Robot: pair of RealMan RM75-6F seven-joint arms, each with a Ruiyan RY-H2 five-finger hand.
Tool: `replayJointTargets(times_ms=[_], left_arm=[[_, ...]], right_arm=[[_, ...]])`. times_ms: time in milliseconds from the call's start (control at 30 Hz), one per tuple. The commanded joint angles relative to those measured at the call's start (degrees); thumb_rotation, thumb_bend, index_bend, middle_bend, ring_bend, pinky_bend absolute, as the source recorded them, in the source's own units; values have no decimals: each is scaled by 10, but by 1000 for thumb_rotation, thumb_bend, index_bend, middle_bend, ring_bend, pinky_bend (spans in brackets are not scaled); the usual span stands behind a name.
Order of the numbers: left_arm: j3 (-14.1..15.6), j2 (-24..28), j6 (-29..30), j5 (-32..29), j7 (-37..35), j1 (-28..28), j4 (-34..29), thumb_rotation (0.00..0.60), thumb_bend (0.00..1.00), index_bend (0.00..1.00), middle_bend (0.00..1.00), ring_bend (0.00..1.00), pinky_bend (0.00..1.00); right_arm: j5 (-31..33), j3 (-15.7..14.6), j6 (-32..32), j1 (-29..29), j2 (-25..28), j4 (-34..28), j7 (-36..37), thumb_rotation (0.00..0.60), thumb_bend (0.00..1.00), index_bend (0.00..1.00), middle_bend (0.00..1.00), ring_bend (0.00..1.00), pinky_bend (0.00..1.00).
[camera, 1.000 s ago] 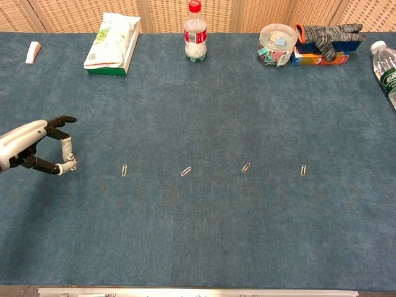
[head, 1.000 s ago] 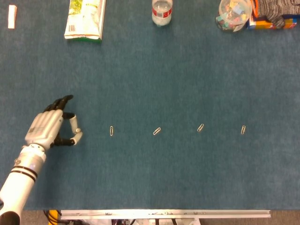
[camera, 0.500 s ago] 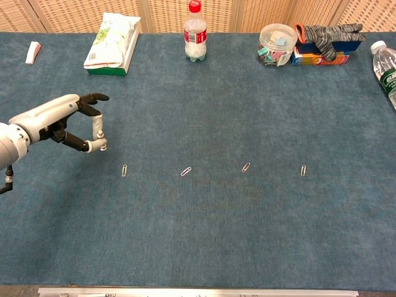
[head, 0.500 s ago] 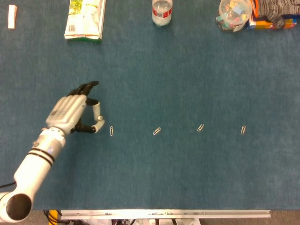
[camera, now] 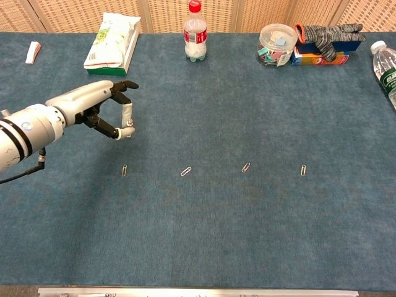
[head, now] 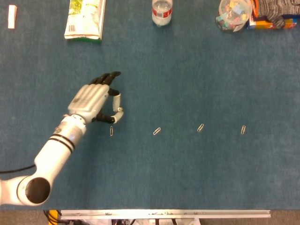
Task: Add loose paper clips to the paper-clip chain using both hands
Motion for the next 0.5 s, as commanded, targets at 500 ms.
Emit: replayJointTargets(times_ms=[500], left_arm=[[-25, -78, -25, -84, 53, -109, 64, 600, 341, 625, 62, 0, 87]], right_arm=[[20, 17, 27, -19, 4, 8, 16, 600, 0, 152, 165, 64, 369]])
